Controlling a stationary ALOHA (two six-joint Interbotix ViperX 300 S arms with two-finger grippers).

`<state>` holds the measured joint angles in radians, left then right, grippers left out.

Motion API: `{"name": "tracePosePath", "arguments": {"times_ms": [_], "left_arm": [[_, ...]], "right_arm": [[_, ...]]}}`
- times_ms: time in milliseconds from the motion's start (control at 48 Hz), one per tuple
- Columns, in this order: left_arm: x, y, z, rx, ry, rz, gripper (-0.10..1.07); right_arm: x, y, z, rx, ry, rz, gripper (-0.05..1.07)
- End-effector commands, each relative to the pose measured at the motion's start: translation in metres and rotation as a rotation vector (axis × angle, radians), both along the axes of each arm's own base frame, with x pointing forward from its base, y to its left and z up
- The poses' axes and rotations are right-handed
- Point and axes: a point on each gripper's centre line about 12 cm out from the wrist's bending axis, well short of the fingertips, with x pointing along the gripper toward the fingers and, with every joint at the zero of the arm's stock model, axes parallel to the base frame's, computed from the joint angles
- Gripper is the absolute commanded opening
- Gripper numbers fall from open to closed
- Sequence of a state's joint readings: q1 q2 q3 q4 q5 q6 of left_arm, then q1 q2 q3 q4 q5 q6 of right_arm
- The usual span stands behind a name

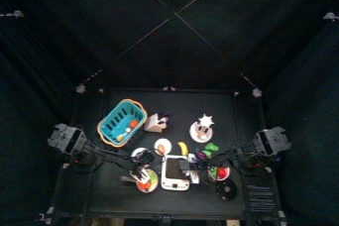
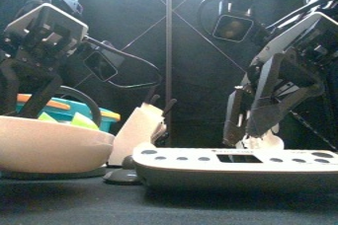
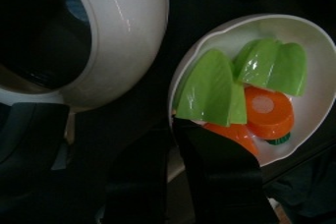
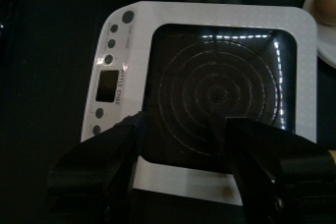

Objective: Place pan onto stove

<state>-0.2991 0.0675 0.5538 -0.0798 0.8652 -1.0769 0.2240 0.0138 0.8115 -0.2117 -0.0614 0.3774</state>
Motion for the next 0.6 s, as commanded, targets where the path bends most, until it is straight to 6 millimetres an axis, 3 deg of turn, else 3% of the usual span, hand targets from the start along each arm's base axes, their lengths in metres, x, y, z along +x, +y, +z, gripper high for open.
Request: {"name": "tracePosePath", "arguments": {"times_ms": [0,333,583], "left_arm": [[0.005,-0.001,0.012,-0.01,-0.04,0.0,0.51],[0.009,-0.001,0.038,-0.018,-0.118,-0.015,0.51],[0.024,0.004,0.047,-0.004,-0.159,-0.043,0.51]], "right_arm": [[0.004,0.001,0.018,0.012,-0.054,0.003,0.89],[-0.02,-0.003,0.039,0.015,-0.088,0.003,0.89],[-0.034,-0.008,0.039,0.003,-0.065,-0.003,0.89]]}}
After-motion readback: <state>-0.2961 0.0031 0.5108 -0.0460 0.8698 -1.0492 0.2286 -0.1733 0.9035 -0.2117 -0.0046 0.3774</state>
